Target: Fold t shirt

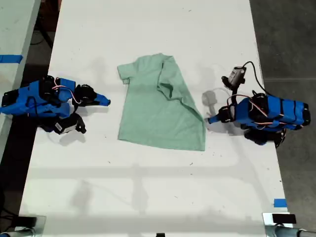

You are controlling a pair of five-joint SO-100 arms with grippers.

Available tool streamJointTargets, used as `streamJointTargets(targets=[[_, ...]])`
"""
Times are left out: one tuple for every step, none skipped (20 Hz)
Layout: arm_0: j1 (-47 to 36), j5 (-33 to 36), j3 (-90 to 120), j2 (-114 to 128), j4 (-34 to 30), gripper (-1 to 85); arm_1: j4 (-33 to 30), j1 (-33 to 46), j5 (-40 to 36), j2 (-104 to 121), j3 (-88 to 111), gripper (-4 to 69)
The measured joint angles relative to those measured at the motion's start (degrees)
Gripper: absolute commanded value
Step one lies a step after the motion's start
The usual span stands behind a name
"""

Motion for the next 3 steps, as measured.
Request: streamJointTargets(targets=[[0.0, 0.0, 0.0, 0.0, 0.0, -0.3, 0.0, 0.0, 0.0, 0.0, 0.0, 1.3], [0.0, 0.0, 0.0, 0.0, 0.0, -0.3, 0.0, 0.0, 0.1, 0.0, 0.0, 1.3], [0.0, 0.0, 0.0, 0.0, 0.0, -0.3, 0.0, 0.0, 0.3, 0.0, 0.0, 1.3]])
